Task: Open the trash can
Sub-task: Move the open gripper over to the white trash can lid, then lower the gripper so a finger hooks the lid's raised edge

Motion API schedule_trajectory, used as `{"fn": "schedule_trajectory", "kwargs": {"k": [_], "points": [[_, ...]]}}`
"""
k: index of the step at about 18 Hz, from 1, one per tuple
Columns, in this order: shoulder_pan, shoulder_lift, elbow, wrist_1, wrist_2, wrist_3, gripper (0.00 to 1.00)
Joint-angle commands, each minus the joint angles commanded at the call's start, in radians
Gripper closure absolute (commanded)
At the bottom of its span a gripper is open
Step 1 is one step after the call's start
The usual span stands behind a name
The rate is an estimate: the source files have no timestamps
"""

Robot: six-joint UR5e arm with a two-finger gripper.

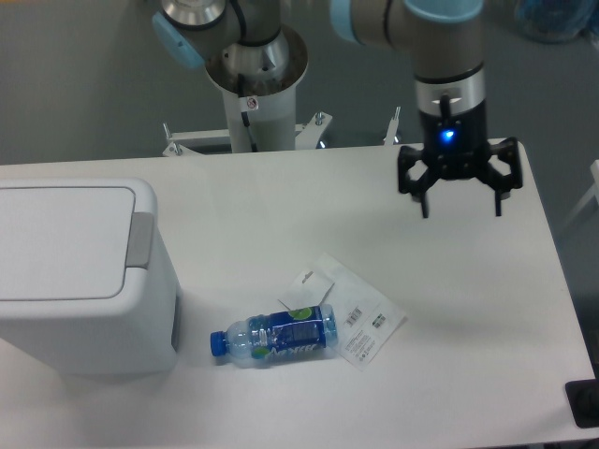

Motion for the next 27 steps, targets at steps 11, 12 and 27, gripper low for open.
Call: {"fn": "schedule_trajectory", "kwargs": {"k": [11,12,27], "points": [[-0.207,0.012,0.075,0.014,-0.017,-0.497,0.00],[-0.227,0.012,0.077,0.012,-0.024,-0.529,0.00],[-0.433,0.063,-0.040,0.012,-0.028,-0.628,0.00]]}}
